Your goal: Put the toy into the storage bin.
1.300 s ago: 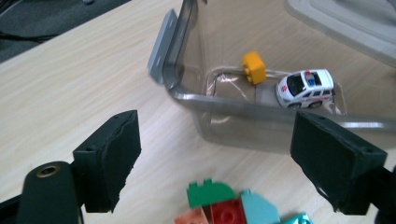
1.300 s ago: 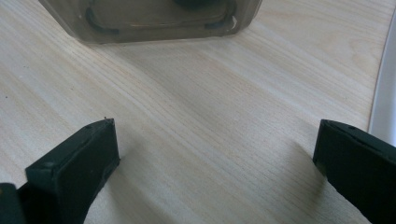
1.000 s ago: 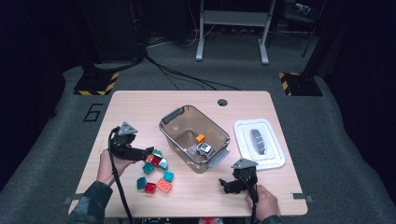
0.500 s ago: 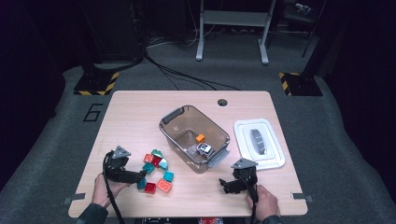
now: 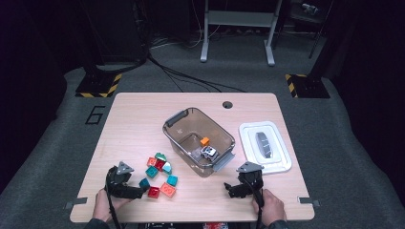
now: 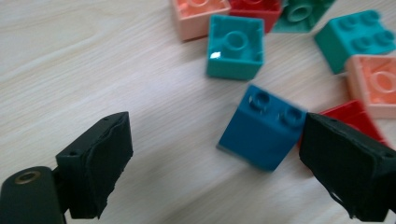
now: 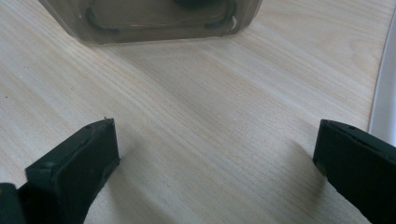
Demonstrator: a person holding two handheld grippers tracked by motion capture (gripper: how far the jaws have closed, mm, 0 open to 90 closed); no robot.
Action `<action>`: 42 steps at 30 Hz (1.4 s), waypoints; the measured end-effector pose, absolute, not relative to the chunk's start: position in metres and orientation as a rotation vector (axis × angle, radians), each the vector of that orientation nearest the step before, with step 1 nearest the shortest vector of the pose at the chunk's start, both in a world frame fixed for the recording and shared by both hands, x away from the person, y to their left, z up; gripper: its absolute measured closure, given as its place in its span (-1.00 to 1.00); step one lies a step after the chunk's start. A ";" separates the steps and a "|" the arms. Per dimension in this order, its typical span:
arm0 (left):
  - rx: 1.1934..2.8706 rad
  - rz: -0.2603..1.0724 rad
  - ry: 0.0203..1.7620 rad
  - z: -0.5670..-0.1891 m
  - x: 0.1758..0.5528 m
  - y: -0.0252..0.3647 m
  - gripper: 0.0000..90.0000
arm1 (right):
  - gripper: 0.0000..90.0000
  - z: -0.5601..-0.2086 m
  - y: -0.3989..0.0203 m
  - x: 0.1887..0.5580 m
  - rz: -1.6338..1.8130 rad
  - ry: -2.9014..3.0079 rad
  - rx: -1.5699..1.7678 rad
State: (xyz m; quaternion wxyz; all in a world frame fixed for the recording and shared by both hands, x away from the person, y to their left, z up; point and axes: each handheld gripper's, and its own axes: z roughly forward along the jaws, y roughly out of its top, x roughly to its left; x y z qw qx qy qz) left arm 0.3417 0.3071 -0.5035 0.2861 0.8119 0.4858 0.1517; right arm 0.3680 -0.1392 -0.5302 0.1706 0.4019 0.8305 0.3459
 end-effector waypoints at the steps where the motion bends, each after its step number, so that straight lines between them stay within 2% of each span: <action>1: 2.171 0.417 1.310 -0.504 0.343 0.310 -0.74 | -1.00 -0.530 -0.139 0.368 0.982 2.359 1.141; 6: 2.129 0.444 1.302 -0.502 0.343 0.312 -0.65 | -1.00 -0.530 -0.139 0.368 0.982 2.359 1.141; 10: 2.127 0.455 1.253 -0.499 0.343 0.304 -0.51 | -1.00 -0.530 -0.139 0.368 0.983 2.359 1.142; 18: 2.157 0.446 1.183 -0.501 0.346 0.295 0.22 | -1.00 -0.530 -0.139 0.368 0.983 2.359 1.142; 20: 2.163 0.459 1.174 -0.501 0.346 0.294 0.30 | -1.00 -0.530 -0.139 0.368 0.983 2.359 1.142; 42: 2.095 0.502 1.149 -0.463 0.359 0.300 0.31 | -1.00 -0.530 -0.139 0.367 0.989 2.350 1.162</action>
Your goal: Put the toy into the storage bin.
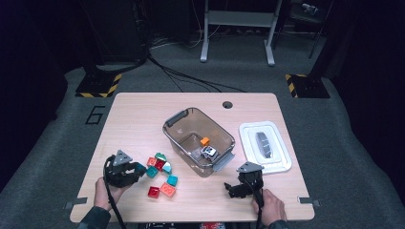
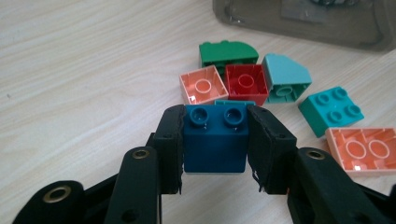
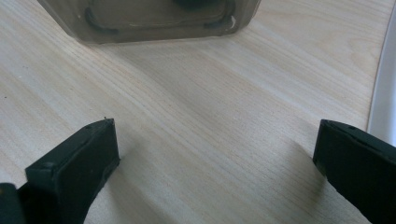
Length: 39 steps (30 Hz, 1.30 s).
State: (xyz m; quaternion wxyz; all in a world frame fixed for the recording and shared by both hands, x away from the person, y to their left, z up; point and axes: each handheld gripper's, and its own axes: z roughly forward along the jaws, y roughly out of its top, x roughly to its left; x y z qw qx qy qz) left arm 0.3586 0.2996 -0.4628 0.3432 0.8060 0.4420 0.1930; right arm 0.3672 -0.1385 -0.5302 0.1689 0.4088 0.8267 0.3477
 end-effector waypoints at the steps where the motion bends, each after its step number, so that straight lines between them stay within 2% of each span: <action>1: 2.091 0.501 1.150 -0.460 0.359 0.299 0.31 | -1.00 -0.530 -0.139 0.367 0.988 2.350 1.161; 39: 2.099 0.584 1.011 -0.374 0.416 0.279 0.31 | -1.00 -0.530 -0.138 0.364 0.963 2.319 1.198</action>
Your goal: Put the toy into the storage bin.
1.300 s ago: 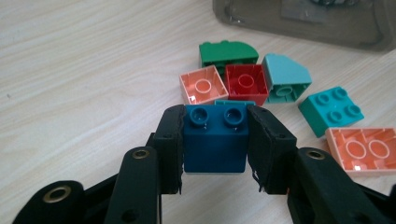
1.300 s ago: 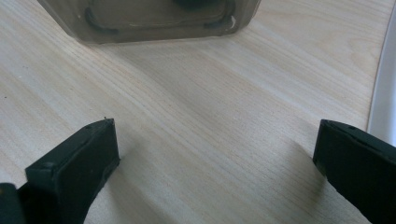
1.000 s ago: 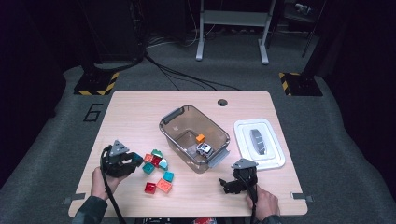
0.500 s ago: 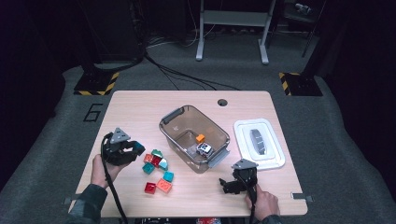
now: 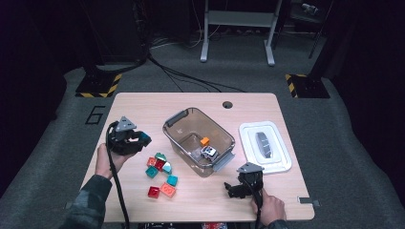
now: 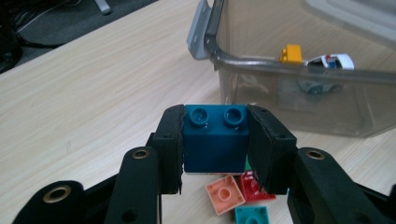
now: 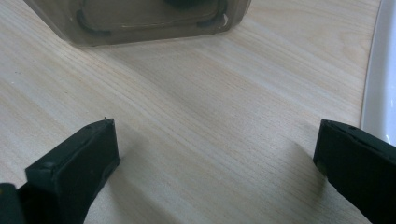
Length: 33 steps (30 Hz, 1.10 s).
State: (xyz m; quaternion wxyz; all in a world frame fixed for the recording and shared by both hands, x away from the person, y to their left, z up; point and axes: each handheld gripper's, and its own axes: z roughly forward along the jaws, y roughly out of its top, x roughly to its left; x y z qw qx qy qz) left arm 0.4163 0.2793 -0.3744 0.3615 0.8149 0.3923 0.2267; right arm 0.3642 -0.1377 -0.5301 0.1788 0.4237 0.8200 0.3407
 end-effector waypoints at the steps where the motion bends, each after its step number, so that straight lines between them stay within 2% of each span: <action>1: 2.093 0.588 1.008 -0.373 0.417 0.278 0.31 | -1.00 -0.530 -0.138 0.364 0.963 2.319 1.198; 17: 2.119 0.624 0.943 -0.343 0.449 0.251 0.31 | -1.00 -0.530 -0.138 0.364 0.964 2.319 1.199; 33: 2.151 0.605 0.897 -0.342 0.470 0.212 0.31 | -1.00 -0.530 -0.138 0.364 0.963 2.319 1.198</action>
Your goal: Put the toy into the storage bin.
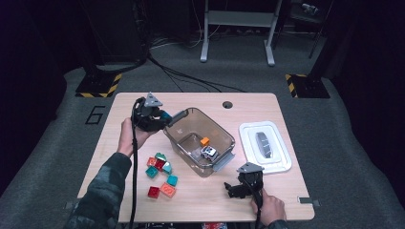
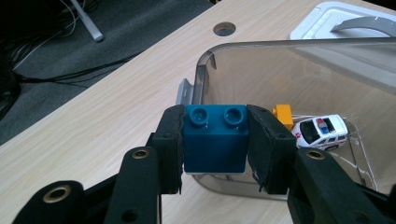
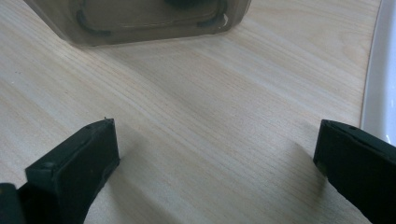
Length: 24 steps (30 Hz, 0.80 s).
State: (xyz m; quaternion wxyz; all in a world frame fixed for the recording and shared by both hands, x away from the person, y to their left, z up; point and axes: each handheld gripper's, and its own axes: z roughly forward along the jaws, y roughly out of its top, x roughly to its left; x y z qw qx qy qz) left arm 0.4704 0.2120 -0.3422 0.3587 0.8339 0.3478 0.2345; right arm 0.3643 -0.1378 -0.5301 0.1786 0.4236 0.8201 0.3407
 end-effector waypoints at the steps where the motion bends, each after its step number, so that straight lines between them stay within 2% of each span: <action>1: 2.155 0.605 0.894 -0.343 0.472 0.210 0.31 | -1.00 -0.530 -0.138 0.364 0.964 2.320 1.198; 24: 2.275 0.498 0.904 -0.377 0.478 0.193 0.31 | -1.00 -0.530 -0.138 0.364 0.964 2.320 1.197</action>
